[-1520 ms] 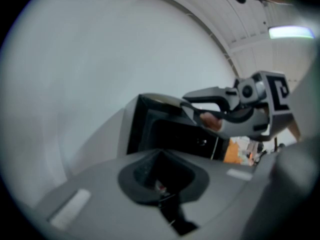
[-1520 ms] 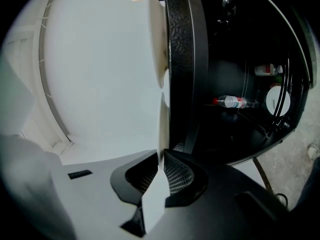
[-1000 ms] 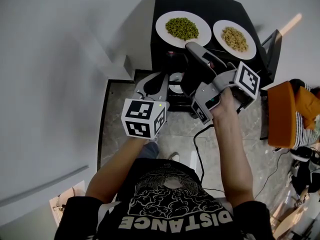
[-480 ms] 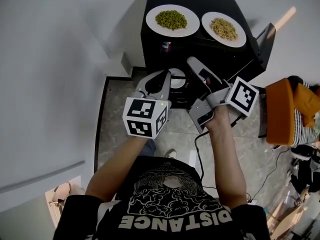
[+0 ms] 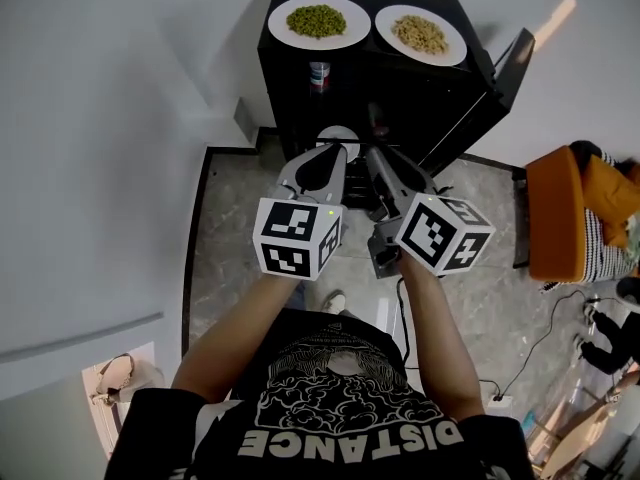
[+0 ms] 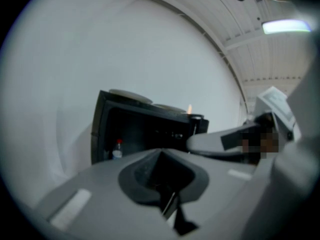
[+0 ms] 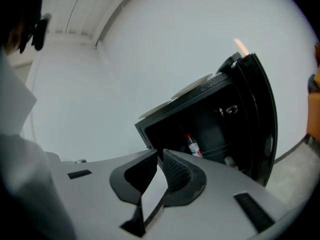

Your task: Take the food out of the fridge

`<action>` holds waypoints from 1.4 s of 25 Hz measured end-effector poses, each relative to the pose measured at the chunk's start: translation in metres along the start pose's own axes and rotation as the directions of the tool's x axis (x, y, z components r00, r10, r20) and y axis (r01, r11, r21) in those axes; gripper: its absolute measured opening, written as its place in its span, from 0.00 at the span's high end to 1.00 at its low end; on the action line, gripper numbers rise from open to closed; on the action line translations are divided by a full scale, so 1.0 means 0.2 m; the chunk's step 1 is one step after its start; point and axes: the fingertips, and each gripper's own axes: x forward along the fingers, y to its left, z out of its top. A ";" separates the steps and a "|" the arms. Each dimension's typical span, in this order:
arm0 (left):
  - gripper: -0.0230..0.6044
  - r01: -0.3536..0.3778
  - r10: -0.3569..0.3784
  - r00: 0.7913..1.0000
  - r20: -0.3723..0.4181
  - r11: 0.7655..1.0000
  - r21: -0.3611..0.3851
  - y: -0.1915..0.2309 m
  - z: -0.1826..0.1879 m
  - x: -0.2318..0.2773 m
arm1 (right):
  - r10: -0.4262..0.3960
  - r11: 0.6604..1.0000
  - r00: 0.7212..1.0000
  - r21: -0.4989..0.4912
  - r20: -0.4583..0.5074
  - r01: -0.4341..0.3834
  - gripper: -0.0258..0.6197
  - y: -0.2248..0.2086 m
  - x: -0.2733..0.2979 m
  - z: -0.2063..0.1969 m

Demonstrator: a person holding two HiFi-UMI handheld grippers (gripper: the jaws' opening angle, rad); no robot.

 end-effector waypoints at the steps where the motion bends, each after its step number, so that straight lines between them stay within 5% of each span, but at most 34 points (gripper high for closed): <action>1: 0.96 0.003 -0.003 1.000 -0.002 1.000 0.000 -0.02 -0.01 0.00 | -0.018 0.999 1.000 -0.042 -0.010 0.018 0.91 -0.01 -0.02 -0.02; 8: 0.96 0.022 -0.021 1.000 -0.018 1.000 0.008 -0.14 -0.07 -0.01 | -0.080 0.981 0.996 -0.181 -0.042 0.071 0.92 -0.04 -0.10 -0.11; 22: 0.96 -0.003 0.003 1.000 -0.029 1.000 -0.009 -0.13 -0.17 -0.01 | -0.024 0.995 0.998 -0.093 -0.064 0.018 0.92 -0.13 -0.13 -0.23; 35: 0.96 -0.050 0.044 0.996 -0.079 0.996 -0.078 0.10 -0.38 -0.08 | -0.026 0.999 0.982 -0.034 -0.187 0.020 0.92 -0.18 0.06 -0.56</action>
